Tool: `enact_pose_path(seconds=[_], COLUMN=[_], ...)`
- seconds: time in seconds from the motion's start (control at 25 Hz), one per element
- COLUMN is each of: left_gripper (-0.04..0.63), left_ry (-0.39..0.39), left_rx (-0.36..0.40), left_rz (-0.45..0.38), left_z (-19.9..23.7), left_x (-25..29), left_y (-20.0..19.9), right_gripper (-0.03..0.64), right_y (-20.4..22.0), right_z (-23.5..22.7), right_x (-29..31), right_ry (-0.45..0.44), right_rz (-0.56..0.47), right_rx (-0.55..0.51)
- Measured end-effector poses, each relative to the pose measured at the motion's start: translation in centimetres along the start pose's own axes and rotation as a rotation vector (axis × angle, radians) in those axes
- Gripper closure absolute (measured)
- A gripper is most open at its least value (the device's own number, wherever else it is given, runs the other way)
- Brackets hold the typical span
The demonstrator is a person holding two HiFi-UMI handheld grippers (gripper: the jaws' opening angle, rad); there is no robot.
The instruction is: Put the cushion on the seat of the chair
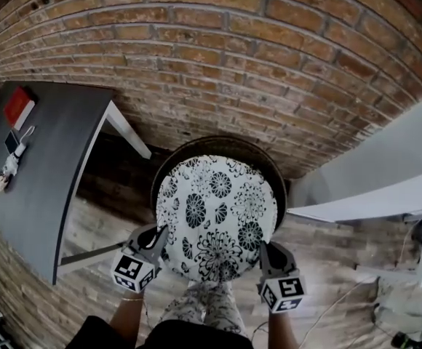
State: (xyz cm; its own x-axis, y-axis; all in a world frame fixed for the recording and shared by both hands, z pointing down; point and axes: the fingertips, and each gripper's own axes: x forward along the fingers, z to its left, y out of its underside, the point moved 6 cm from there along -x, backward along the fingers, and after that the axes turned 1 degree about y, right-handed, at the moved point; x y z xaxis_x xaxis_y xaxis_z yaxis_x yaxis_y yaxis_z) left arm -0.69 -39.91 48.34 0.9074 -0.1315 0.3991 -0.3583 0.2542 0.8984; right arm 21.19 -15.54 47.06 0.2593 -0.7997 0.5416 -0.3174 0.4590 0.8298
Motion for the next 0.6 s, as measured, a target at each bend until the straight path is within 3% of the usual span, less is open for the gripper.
enact_pose_path(seconds=[0.6], left_gripper=[0.575], left_ry=[-0.041], left_rx=[-0.034], left_rz=[0.057], left_z=[0.1], left_x=[4.0], left_y=[4.9], right_gripper=[0.609], right_y=[4.3], right_z=[-2.8], right_x=[4.5], right_ry=[-0.027], right_rz=[0.063], right_rx=[0.003])
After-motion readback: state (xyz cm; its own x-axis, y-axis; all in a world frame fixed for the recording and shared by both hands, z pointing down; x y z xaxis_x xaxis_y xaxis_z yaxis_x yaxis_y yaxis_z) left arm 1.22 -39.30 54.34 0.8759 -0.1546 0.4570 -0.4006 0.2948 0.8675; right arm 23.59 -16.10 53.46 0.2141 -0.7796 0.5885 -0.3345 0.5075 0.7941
